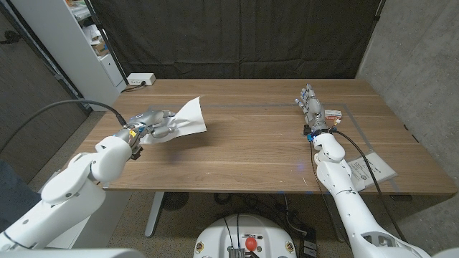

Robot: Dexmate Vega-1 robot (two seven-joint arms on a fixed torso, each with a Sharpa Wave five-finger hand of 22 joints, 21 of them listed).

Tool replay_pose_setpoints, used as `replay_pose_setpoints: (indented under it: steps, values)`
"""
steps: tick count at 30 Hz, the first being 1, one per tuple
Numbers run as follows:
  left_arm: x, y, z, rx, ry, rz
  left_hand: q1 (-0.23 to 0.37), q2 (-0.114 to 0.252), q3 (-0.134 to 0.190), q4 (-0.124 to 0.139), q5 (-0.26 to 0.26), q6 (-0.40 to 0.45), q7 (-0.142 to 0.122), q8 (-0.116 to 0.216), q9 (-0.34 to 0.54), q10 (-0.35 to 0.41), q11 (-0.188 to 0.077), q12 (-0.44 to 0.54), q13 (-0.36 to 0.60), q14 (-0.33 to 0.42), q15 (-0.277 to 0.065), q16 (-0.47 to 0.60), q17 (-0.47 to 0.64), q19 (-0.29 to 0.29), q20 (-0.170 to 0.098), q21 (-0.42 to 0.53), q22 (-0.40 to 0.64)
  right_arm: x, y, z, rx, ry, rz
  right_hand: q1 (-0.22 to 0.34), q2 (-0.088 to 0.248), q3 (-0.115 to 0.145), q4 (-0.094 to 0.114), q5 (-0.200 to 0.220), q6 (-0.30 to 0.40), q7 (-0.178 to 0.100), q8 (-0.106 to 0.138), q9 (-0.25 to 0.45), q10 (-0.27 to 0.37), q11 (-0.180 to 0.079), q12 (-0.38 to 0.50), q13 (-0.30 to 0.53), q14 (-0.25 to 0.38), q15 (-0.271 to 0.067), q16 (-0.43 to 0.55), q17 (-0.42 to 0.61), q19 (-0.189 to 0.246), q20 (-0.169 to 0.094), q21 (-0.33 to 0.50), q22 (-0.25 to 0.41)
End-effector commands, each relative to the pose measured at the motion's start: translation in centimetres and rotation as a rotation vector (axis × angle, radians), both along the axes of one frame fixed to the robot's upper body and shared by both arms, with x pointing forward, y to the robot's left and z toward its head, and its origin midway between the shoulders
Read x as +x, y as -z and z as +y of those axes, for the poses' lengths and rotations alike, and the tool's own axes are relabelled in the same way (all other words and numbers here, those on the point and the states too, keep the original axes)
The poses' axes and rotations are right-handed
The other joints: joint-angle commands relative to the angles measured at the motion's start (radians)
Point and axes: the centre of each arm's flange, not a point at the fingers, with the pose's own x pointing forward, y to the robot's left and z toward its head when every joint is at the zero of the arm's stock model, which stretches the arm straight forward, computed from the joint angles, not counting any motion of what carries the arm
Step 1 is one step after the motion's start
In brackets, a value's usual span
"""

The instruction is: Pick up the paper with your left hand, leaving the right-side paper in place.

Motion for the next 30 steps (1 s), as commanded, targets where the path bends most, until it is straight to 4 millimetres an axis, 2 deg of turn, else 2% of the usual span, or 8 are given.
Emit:
replay_pose_setpoints:
  steps: [1, 14, 18, 21, 30]
  values:
    - [-0.6, -1.5, -0.3, 0.025, 0.0, -0.019, 0.005, -0.002, -0.002, 0.0, 0.001, -0.002, 0.0, -0.002, 0.002, 0.001, -0.001, -0.002, 0.001, -0.001, 0.002, 0.0, 0.002, -0.002, -0.002, -0.003, 0.0, 0.2, 0.2, -0.1, 0.009, 0.001, 0.001, 0.002, 0.008, 0.003, -0.006, 0.004, 0.004, -0.003, -0.003, 0.0, 0.002, 0.001, 0.002, 0.003, 0.007, -0.002, -0.004, 0.003, 0.013, -0.001, -0.002, 0.004]
    - [-0.9, -2.4, -0.6, 0.029, 0.01, -0.033, 0.024, 0.004, 0.003, -0.007, 0.002, 0.014, -0.004, 0.002, 0.003, 0.017, -0.014, -0.001, 0.002, 0.008, -0.005, 0.002, 0.001, 0.009, -0.012, -0.002, 0.0, 0.3, 0.2, -0.4, 0.017, 0.004, -0.001, 0.002, 0.009, 0.002, -0.007, 0.004, 0.004, -0.002, -0.003, 0.0, 0.001, 0.002, 0.001, 0.004, 0.007, -0.001, -0.005, 0.003, 0.015, -0.001, -0.008, 0.004]
    - [-1.2, -2.7, -0.6, 0.034, 0.016, -0.04, 0.026, 0.006, 0.003, -0.007, 0.002, 0.014, -0.003, 0.002, 0.003, 0.018, -0.004, -0.002, 0.002, 0.009, -0.007, 0.002, 0.001, 0.01, -0.012, -0.003, 0.0, 0.2, 0.2, -0.4, 0.02, 0.005, -0.002, 0.002, 0.009, 0.002, -0.007, 0.004, 0.004, -0.003, -0.003, 0.0, 0.002, 0.004, 0.002, 0.004, 0.007, -0.002, -0.005, 0.003, 0.015, -0.001, -0.01, 0.004]
    - [-1.5, -2.8, -0.7, 0.043, 0.013, -0.049, 0.025, 0.006, 0.001, -0.005, 0.002, 0.015, -0.002, 0.002, 0.003, 0.016, -0.011, -0.004, 0.003, 0.009, -0.006, 0.002, 0.002, 0.01, -0.013, -0.004, 0.0, 0.1, 0.2, -0.4, 0.021, 0.008, -0.001, 0.002, 0.01, 0.002, -0.007, 0.004, 0.005, -0.004, -0.003, 0.0, 0.002, 0.002, 0.002, 0.004, 0.007, -0.001, -0.005, 0.003, 0.016, -0.001, -0.011, 0.004]
    - [-2.0, -3.6, -0.5, 0.046, 0.016, -0.064, 0.024, 0.007, -0.001, -0.003, 0.001, 0.014, -0.002, 0.0, 0.003, 0.017, -0.008, -0.005, 0.003, 0.008, -0.005, 0.002, 0.002, 0.008, -0.011, -0.005, 0.0, 0.0, 0.4, -0.5, 0.029, 0.01, 0.004, 0.002, 0.01, 0.001, -0.008, 0.004, 0.004, -0.003, -0.003, 0.0, 0.003, 0.002, 0.002, 0.004, 0.008, -0.001, -0.005, 0.003, 0.018, -0.001, -0.014, 0.004]
